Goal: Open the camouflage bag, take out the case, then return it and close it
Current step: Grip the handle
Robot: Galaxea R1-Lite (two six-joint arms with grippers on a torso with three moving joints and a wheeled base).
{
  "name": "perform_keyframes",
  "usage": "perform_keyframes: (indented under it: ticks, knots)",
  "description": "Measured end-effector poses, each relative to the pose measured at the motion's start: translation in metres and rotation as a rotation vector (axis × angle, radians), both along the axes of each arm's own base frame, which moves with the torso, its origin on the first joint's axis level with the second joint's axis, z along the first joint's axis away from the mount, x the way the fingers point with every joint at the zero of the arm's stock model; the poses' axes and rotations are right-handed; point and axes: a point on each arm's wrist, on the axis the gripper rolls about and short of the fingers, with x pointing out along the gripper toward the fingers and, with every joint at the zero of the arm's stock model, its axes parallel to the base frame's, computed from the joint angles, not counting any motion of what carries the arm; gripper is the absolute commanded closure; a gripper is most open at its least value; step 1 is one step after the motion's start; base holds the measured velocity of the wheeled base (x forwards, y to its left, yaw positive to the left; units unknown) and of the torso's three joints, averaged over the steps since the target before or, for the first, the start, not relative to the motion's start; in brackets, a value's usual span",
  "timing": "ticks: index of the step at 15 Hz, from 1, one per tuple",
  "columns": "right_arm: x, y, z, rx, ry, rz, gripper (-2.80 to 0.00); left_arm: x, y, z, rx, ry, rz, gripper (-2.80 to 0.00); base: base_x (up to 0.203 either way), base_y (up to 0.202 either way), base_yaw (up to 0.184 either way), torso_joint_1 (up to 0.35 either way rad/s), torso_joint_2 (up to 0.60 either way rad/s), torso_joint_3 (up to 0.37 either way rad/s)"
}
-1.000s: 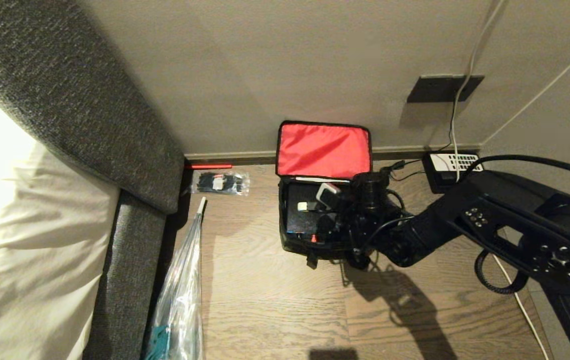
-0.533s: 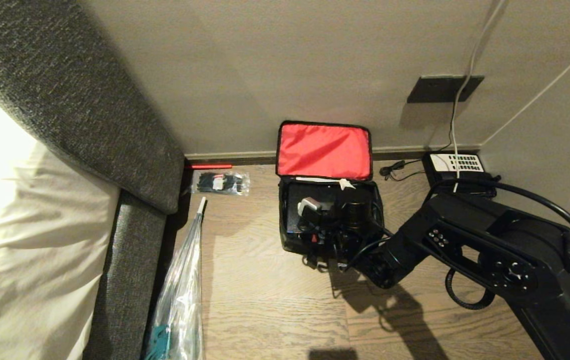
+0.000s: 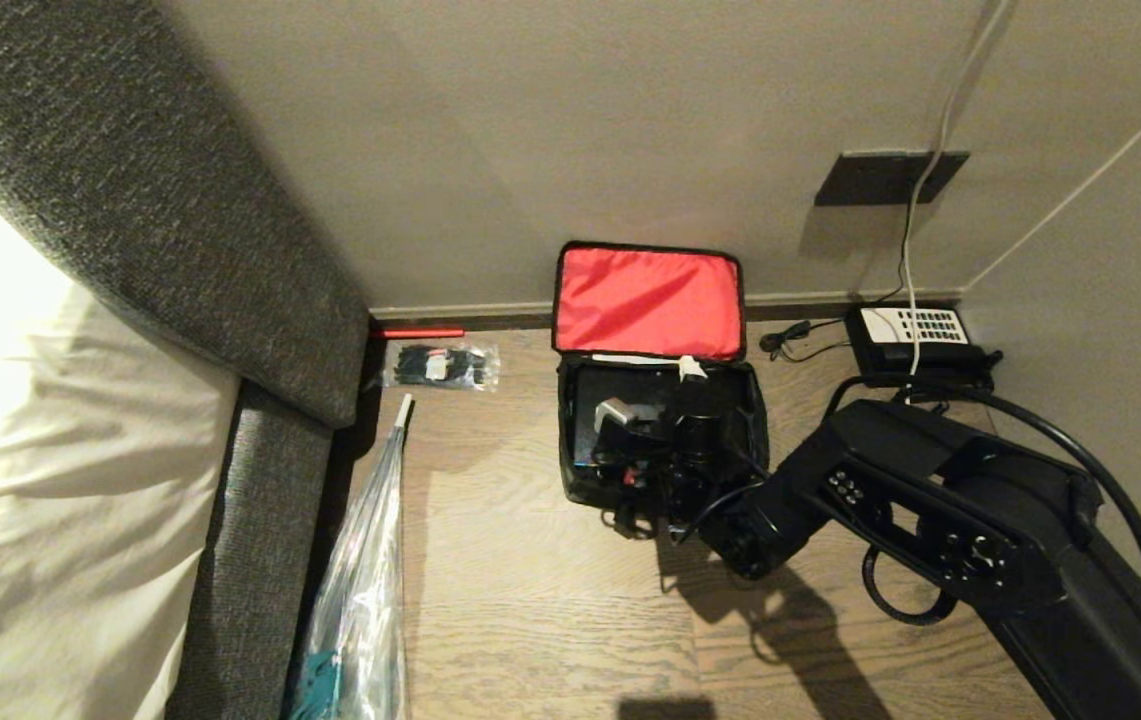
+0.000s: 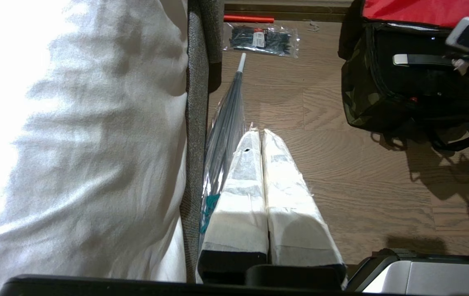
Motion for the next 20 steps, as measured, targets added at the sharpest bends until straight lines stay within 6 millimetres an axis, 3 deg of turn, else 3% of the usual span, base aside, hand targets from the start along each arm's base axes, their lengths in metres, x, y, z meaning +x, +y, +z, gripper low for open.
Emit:
perform_keyframes:
  ticks: [10, 20]
  knots:
    - [0.014, 0.002, -0.036, -0.005, 0.009, -0.033, -2.80, 0.000, 0.000, 0.000, 0.000, 0.000, 0.000, 0.00, 0.000, 0.000, 0.000, 0.000, 0.00, 0.000]
    - [0.044, -0.010, -0.042, -0.115, -0.088, -0.053, -2.80, 0.000, 0.000, 0.000, 0.000, 0.000, 0.000, 0.00, 0.000, 0.000, 0.000, 0.000, 0.00, 0.000]
